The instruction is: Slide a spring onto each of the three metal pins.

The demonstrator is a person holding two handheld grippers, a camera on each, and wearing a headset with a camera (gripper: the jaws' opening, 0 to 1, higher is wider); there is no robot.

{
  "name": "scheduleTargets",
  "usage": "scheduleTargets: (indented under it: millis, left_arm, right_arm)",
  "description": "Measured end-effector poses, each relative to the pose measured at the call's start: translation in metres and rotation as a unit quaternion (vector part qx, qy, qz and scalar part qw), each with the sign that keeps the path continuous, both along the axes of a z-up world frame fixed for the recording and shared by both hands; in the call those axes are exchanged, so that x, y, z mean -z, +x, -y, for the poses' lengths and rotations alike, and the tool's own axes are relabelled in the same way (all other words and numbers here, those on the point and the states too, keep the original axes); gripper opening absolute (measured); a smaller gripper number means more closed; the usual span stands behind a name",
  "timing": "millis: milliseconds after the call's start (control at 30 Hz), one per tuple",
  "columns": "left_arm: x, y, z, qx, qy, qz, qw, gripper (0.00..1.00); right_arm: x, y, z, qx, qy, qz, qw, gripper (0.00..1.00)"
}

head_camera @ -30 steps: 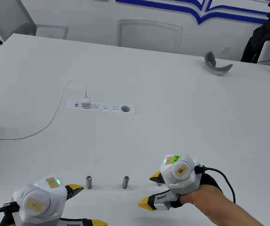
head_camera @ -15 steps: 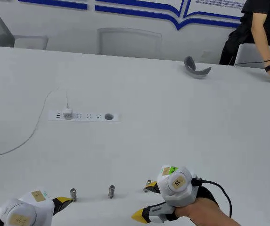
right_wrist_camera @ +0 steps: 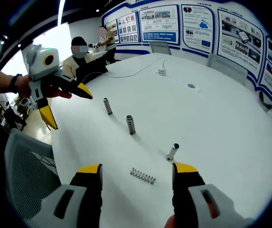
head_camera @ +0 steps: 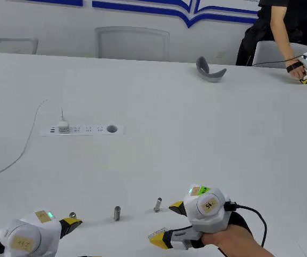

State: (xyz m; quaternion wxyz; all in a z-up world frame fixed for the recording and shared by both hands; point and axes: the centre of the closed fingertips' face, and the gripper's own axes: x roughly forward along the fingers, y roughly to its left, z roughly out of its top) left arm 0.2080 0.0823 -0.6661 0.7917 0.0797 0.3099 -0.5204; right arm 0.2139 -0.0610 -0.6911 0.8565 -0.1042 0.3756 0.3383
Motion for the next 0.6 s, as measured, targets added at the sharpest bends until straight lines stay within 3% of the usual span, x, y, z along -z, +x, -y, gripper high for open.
scheduleTargets:
  millis: [600]
  left_arm:
    - [0.003, 0.000, 0.008, 0.001, 0.002, -0.001, 1.0000, 0.71]
  right_arm:
    - [-0.007, -0.015, 0.032, 0.074, 0.041, 0.012, 0.9963, 0.67]
